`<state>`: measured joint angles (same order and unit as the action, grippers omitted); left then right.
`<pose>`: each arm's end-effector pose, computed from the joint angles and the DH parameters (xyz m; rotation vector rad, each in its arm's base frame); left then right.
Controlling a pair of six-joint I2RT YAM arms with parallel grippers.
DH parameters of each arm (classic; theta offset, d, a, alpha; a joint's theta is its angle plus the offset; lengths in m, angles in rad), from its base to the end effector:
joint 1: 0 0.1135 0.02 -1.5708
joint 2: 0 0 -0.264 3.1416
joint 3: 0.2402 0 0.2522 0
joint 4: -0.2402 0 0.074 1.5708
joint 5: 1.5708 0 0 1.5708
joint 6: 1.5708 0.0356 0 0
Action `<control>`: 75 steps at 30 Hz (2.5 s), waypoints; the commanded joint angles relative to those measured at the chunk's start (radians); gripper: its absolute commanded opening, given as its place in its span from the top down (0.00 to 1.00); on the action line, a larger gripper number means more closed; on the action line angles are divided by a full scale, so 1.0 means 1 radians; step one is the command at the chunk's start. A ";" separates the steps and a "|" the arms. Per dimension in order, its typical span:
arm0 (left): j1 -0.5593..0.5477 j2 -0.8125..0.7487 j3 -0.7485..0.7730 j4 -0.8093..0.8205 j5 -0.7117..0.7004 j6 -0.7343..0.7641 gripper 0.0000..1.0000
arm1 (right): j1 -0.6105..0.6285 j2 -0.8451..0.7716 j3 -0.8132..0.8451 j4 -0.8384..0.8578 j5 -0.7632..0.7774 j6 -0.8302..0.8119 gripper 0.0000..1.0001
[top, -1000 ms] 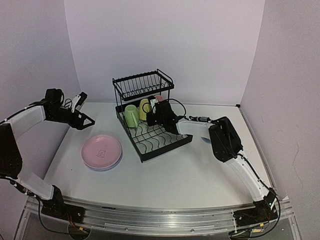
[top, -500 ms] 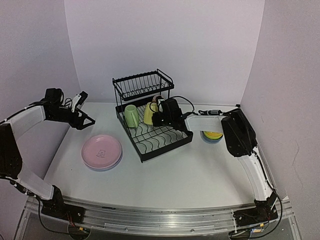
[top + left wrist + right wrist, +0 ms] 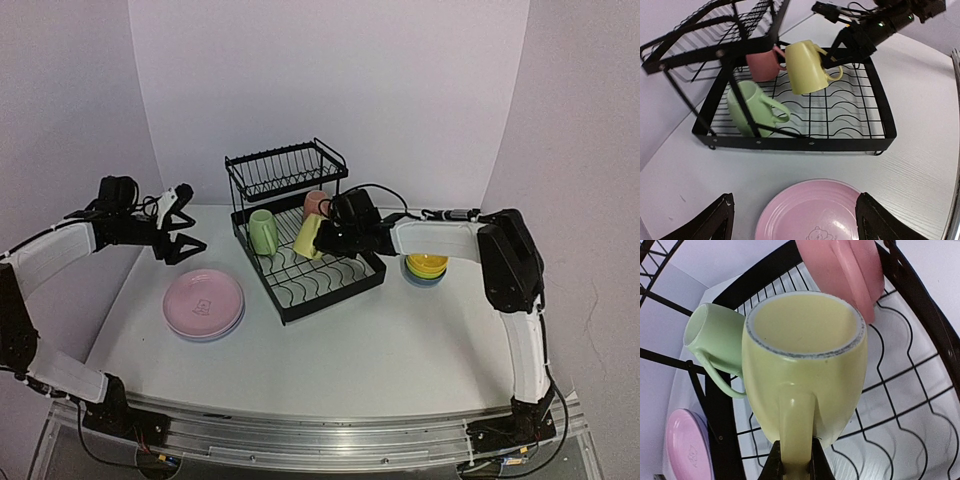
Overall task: Unload the mixed dishes from the dish rack
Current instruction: Pick up the cup from the dish rack, then place the cup at the center of the board.
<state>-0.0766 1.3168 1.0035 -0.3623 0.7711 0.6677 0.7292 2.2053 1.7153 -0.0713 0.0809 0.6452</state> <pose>0.2801 -0.0464 0.2884 1.1098 1.7522 -0.5058 0.3849 0.3400 0.2055 -0.0435 2.2167 0.7075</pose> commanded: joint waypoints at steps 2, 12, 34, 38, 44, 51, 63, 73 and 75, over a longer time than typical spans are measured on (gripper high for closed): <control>-0.110 -0.074 -0.053 0.175 -0.060 0.123 0.17 | 0.003 -0.151 -0.031 0.045 -0.096 0.288 1.00; -0.385 -0.039 -0.128 0.483 -0.221 0.352 0.18 | 0.003 -0.351 -0.173 0.044 -0.236 0.510 1.00; -0.555 0.366 0.044 0.979 -0.368 0.420 0.45 | 0.009 -0.529 -0.252 0.058 -0.246 0.576 1.00; -0.561 0.389 0.055 0.991 -0.352 0.430 0.50 | 0.009 -0.527 -0.241 0.061 -0.252 0.579 1.00; -0.565 0.441 0.089 1.021 -0.390 0.459 0.55 | 0.009 -0.523 -0.232 0.097 -0.272 0.618 1.00; -0.565 0.484 0.154 1.060 -0.395 0.453 0.74 | -0.003 -0.496 -0.233 0.097 -0.318 0.724 1.00; -0.565 0.351 0.097 0.849 -0.278 0.504 1.00 | -0.016 -0.474 -0.258 0.097 -0.326 0.795 1.00; -0.565 0.278 0.098 0.624 -0.180 0.540 1.00 | -0.034 -0.467 -0.301 0.095 -0.319 0.874 0.77; -0.565 0.266 0.097 0.596 -0.180 0.530 1.00 | -0.034 -0.466 -0.308 0.096 -0.319 0.884 0.67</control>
<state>-0.6292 1.6438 1.0981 0.3909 0.4589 1.1845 0.7345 1.7490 1.4061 -0.0727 -0.3106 1.4903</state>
